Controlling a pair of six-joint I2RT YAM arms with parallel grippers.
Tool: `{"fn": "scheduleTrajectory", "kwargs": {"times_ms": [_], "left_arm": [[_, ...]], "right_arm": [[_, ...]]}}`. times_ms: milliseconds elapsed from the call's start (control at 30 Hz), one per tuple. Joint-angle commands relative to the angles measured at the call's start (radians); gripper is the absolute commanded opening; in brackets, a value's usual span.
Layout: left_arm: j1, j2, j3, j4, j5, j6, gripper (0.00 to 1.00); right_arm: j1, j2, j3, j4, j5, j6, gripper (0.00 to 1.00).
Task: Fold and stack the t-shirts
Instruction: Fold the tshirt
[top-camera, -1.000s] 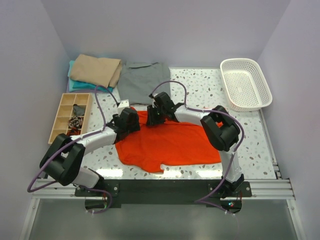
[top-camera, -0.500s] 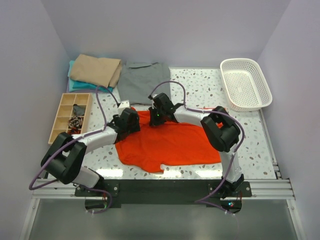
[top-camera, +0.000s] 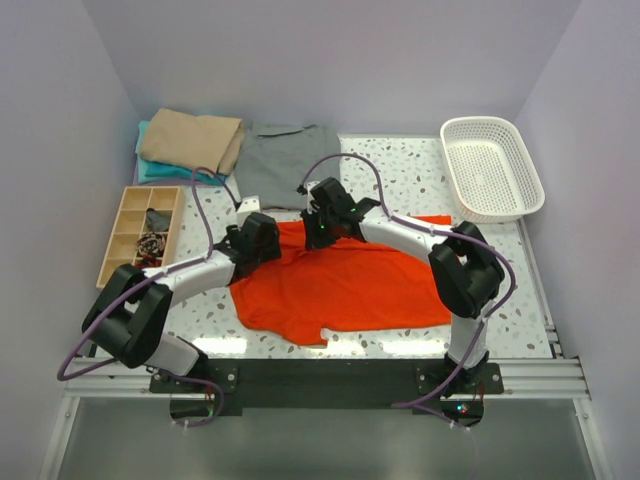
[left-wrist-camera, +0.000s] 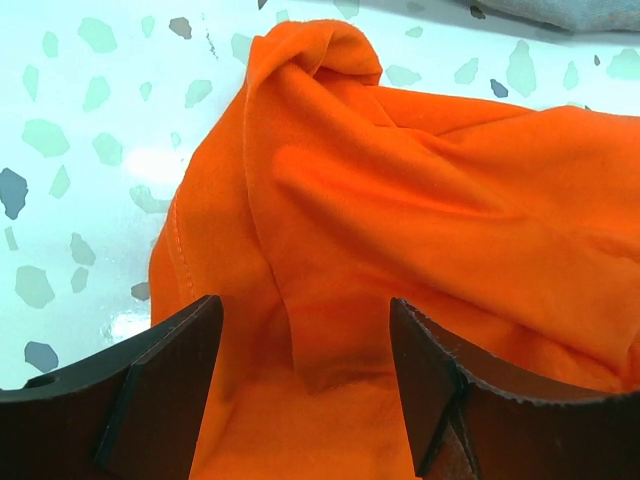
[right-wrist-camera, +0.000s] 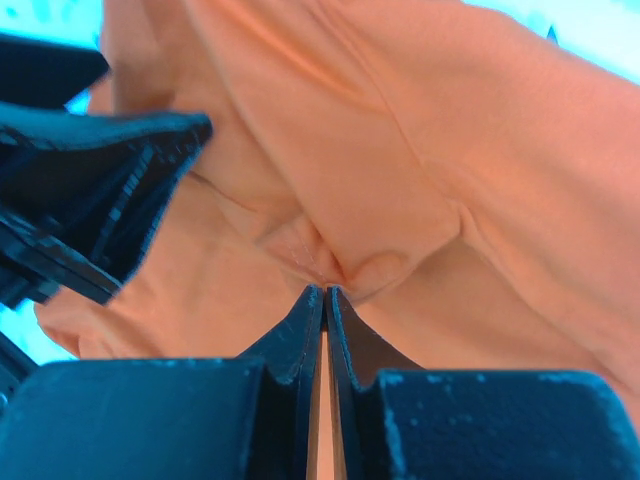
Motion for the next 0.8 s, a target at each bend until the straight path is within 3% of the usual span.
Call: {"fn": "scheduleTrajectory", "kwargs": {"times_ms": [0,200,267,300,333,567,767], "left_arm": [[0.005,0.012,0.047,0.014,-0.032,0.021,0.73],[0.021,0.008,0.067,-0.009,-0.032,0.034,0.73],[0.031,0.005,0.074,-0.02,-0.036,0.044,0.73],[0.032,0.001,0.077,-0.023,-0.034,0.049,0.73],[0.038,0.0,0.088,-0.024,-0.036,0.054,0.73],[0.041,-0.041,0.174,-0.096,-0.014,0.115,0.73],[0.04,0.001,0.216,-0.078,0.098,0.14,0.73]], "right_arm": [[0.009,-0.022,0.026,-0.115,-0.038,-0.023,0.05],[0.016,-0.025,0.01,-0.196,-0.042,-0.015,0.03],[0.018,-0.022,0.0,-0.207,-0.052,-0.018,0.26],[0.019,-0.019,-0.002,-0.224,-0.048,-0.02,0.32],[0.018,-0.02,-0.011,-0.23,-0.007,-0.017,0.31],[0.016,-0.071,-0.005,-0.254,0.234,-0.006,0.47],[-0.049,-0.054,0.035,-0.257,0.403,-0.023,0.47]]}}
